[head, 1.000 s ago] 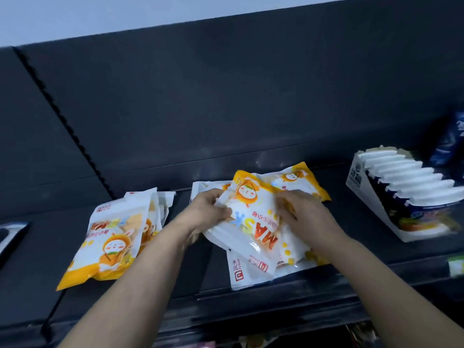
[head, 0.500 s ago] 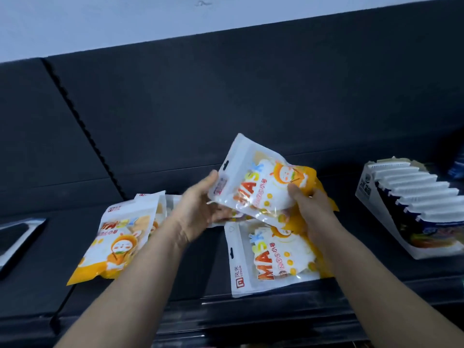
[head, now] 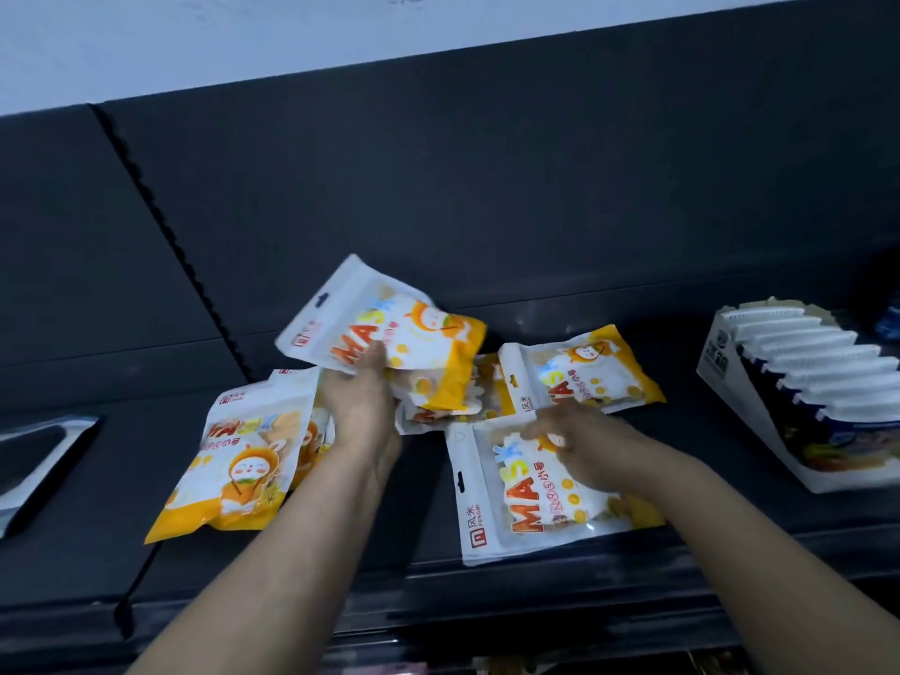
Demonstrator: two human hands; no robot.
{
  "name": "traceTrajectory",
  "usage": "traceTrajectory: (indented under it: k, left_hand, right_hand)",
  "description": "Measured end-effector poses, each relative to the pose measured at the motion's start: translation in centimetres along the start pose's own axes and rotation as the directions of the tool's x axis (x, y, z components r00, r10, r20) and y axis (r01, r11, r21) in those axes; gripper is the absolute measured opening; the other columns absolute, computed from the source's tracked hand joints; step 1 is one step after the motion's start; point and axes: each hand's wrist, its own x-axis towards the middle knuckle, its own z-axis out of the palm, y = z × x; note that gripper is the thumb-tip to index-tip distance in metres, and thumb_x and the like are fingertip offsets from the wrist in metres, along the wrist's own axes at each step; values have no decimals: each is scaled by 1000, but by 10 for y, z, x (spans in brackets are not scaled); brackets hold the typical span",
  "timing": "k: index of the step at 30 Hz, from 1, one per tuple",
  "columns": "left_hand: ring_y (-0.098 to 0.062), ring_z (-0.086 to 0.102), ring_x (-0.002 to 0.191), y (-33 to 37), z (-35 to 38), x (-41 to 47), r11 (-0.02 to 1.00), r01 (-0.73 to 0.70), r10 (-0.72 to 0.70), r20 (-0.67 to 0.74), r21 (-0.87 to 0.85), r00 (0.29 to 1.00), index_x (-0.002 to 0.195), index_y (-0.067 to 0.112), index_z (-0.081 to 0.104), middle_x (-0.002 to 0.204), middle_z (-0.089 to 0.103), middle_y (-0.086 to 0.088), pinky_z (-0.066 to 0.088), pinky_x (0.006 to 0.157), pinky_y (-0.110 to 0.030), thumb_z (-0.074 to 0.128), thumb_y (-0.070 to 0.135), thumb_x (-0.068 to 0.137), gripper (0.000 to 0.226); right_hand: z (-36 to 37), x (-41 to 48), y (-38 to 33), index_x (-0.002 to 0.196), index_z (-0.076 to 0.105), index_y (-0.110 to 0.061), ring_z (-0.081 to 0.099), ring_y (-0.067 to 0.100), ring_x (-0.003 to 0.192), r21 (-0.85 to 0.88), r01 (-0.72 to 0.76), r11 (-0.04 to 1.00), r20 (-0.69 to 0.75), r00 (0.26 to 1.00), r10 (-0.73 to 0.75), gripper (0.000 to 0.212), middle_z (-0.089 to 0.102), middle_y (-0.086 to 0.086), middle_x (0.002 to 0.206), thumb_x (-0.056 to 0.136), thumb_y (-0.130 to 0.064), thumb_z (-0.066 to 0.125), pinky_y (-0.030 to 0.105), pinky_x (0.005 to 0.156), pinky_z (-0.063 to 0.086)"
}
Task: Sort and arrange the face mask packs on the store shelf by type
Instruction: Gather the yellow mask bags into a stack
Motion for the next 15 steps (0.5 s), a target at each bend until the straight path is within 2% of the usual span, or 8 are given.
traceTrajectory:
  k: [2,3,6,9,12,15]
  left_hand:
    - [-25,69,98,5,-9,12,999,-42,40,-82,-22,996,123,10,55,113,69,-7,56,89,-46,62,15,91,33]
    - [-24,69,99,6,-12,16,998,-57,54,-106,-25,993,124,11,55,113,69,-6,56,90,-46,62,16,91,34]
    - [-24,70,97,7,-19,21,998,-57,51,-140,-34,989,123,11,56,112,69,-5,56,88,-45,64,16,90,34]
    - [-25,70,96,3,-19,15,999,-39,37,-119,-12,992,120,11,57,110,69,-5,56,88,-45,64,15,90,31]
    - [-23,70,91,-2,-18,7,1000,-3,4,-100,17,995,119,11,56,107,70,-4,58,82,-43,63,17,91,30]
    - [-23,70,94,-2,-17,1,999,-21,25,-70,44,997,119,12,56,108,70,-3,58,82,-42,63,19,91,30]
  right_hand:
    - [-4,-11,5,137,39,-45,46,14,122,-45,-50,998,137,989,56,52,37,-7,146,95,-16,48,24,92,44]
    - [-8,-14,6,139,36,-44,45,15,124,-92,-70,993,138,987,83,51,38,-8,146,94,-25,51,25,93,42]
    - [-15,-13,12,142,35,-37,41,17,130,-246,-148,958,26,987,159,67,39,-10,147,83,-55,60,32,98,41]
    - [-11,-10,13,147,27,-31,34,19,137,-177,-166,970,0,986,169,92,32,-4,152,71,-66,66,38,103,39]
    - [-2,-5,6,152,8,-27,8,21,147,-108,-53,993,103,993,64,110,8,0,160,69,-65,69,43,118,17]
    - [5,1,-2,152,-1,-26,-9,17,147,-77,24,997,149,989,-12,116,-2,-1,161,69,-67,68,47,120,0]
